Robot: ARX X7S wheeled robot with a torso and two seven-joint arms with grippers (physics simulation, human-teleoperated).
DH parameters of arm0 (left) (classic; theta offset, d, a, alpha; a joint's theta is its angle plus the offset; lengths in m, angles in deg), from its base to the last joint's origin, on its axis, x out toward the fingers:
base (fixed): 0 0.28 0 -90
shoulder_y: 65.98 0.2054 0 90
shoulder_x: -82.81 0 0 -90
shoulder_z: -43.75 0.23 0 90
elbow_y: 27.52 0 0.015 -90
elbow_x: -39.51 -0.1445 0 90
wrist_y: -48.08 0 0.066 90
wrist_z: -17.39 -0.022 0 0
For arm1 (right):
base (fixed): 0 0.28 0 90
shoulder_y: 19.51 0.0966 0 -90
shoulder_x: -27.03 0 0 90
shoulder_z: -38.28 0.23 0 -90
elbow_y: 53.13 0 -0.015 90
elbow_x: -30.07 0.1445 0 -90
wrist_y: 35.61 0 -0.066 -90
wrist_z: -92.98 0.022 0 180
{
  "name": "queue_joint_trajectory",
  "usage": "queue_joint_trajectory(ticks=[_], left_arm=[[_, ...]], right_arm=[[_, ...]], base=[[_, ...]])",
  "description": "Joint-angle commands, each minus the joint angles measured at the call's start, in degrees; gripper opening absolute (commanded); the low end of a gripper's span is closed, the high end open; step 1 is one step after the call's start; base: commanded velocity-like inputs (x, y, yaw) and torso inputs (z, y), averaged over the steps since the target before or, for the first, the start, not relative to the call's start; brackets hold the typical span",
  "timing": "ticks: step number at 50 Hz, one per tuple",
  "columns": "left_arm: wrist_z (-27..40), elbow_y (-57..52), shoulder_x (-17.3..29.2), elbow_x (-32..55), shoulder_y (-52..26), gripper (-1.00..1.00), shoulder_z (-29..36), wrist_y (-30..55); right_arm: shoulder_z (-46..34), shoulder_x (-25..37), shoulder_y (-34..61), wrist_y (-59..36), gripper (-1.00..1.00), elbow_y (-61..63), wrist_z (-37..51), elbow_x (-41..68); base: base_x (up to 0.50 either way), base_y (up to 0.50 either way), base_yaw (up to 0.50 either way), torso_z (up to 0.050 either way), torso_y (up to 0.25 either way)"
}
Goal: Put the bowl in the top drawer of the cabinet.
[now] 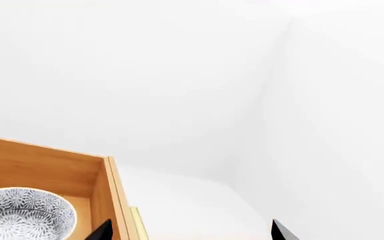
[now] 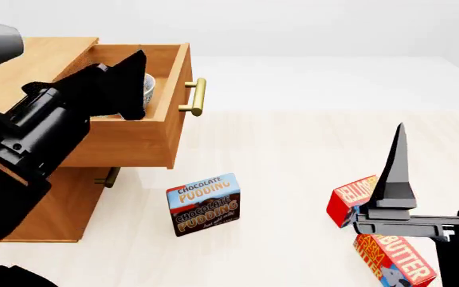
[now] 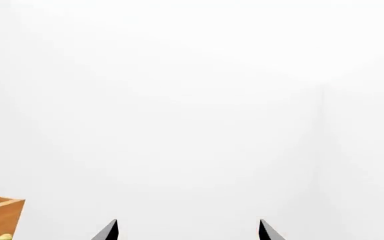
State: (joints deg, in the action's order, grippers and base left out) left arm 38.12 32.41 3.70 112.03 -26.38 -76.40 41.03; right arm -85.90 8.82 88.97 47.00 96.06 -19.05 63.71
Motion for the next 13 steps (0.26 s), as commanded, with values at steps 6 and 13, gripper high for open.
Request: queue_joint_trajectory(ticks=[6,13], left_arm=[[-6.6,-15.7,0.8,-2.0,17.2,1.00,-1.5,-8.8],[-6.8,-18.0,0.8,1.1,21.7,1.00,-5.2,-10.6]], right_arm=[[-56.5,11.6,40.4,12.1,1.00,0.8,19.6,-10.3],[-64.1,11.9,45.0,12.4,1.00,0.8,22.0,-14.1]], base=[[0.00,0.00,0.00,0.000,0.000],[0.00,0.00,0.00,0.000,0.000]])
